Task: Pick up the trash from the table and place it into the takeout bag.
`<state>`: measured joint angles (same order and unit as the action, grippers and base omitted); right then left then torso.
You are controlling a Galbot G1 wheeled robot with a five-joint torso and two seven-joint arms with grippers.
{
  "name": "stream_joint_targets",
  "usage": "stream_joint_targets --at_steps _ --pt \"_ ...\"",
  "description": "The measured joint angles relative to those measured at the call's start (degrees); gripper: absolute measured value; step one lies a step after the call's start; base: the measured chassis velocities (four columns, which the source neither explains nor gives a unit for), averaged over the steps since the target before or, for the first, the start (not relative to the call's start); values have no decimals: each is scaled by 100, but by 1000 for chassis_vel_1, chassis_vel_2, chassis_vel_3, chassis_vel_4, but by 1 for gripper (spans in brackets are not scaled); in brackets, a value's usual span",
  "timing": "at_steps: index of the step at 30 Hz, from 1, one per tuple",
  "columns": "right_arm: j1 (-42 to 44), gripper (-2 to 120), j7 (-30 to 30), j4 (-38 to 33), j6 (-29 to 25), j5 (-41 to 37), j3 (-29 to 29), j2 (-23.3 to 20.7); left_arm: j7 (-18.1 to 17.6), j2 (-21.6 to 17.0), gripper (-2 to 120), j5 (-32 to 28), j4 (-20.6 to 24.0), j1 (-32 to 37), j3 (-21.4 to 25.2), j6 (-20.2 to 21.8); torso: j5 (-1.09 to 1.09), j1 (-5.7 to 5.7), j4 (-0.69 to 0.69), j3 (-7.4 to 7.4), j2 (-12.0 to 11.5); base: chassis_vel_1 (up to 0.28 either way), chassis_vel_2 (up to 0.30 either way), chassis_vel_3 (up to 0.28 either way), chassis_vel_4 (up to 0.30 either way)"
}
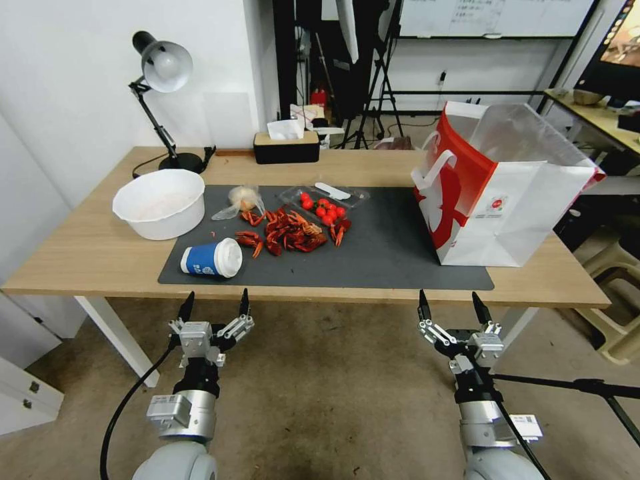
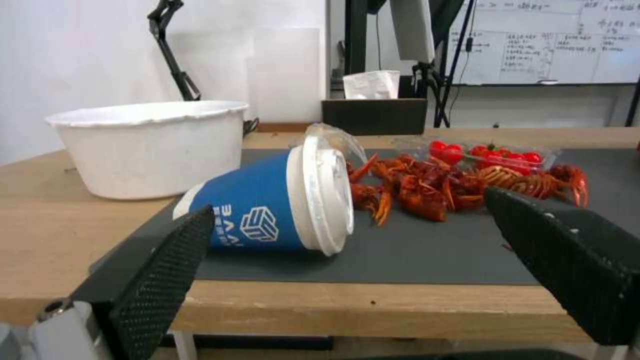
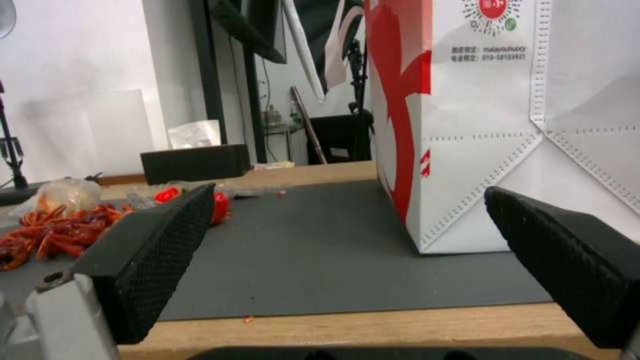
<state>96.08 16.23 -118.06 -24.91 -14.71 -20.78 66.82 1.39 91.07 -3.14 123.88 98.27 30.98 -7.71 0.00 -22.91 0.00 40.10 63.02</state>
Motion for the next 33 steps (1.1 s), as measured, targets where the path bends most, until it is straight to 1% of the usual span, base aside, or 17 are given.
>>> stream_joint_targets --at_steps 8,12,14,15,16,18,19,22,23,24,25,26,27,30,31,32,33 --pt "-60 100 0 -60 68 15 6 6 30 -218 100 -23 -38 -205 -15 -5 0 0 0 0 0 0 0 0 0" --pt "-93 100 -8 -68 96 25 37 12 382 -479 100 -152 -214 -407 85 -220 -1 0 0 0 0 0 0 0 0" --pt "-103 100 -10 -78 106 28 39 14 612 -741 100 -243 -328 -490 181 -375 -1 0 -1 0 0 0 0 0 0" --pt "-115 100 -12 -85 119 29 40 14 783 -1069 100 -403 -399 -541 265 -459 -2 0 0 0 0 0 0 0 0" --pt "-115 100 -12 -85 119 29 40 14 783 -1069 100 -403 -399 -541 265 -459 -2 0 0 0 0 0 0 0 0" --pt "-148 100 -13 -96 149 30 40 22 1168 -1586 100 -740 -459 -597 435 -528 -1 0 0 0 0 0 0 0 0" --pt "-148 100 -13 -96 149 30 40 22 1168 -1586 100 -740 -459 -597 435 -528 -1 0 0 0 0 0 0 0 0" --pt "-190 100 -15 -101 196 56 68 46 1923 -2275 100 -1147 -667 -745 820 -704 -1 -1 0 0 0 0 0 0 0" --pt "-190 100 -15 -101 196 56 68 46 1923 -2275 100 -1147 -667 -745 820 -704 -1 -1 0 0 0 0 0 0 0" --pt "-201 100 -16 -103 208 65 79 50 2093 -2516 100 -1225 -755 -801 905 -759 -2 0 1 0 0 0 0 0 0" --pt "-203 100 -16 -103 211 67 80 52 2120 -2565 100 -1239 -772 -813 920 -767 -1 -1 1 0 0 0 0 0 0" --pt "-235 100 -20 -108 247 84 97 63 2368 -3136 100 -1421 -952 -940 1018 -834 -3 0 0 0 0 0 0 0 0" --pt "-235 100 -20 -108 247 84 97 63 2368 -3136 100 -1421 -952 -940 1018 -834 -3 0 0 0 0 0 0 0 0" --pt "-275 100 -25 -117 298 112 112 82 2717 -4006 100 -1630 -1367 -1250 1058 -883 -1 -1 0 0 0 0 0 0 0" --pt "-275 100 -25 -117 298 112 112 82 2717 -4006 100 -1630 -1367 -1250 1058 -883 -1 -1 0 0 0 0 0 0 0" --pt "-287 100 -26 -123 317 123 115 94 2908 -4321 100 -1659 -1631 -1447 1049 -936 -1 -1 0 0 0 0 0 0 0" --pt "-287 100 -26 -123 317 123 115 94 2908 -4321 100 -1659 -1631 -1447 1049 -936 -1 -1 0 0 0 0 0 0 0"
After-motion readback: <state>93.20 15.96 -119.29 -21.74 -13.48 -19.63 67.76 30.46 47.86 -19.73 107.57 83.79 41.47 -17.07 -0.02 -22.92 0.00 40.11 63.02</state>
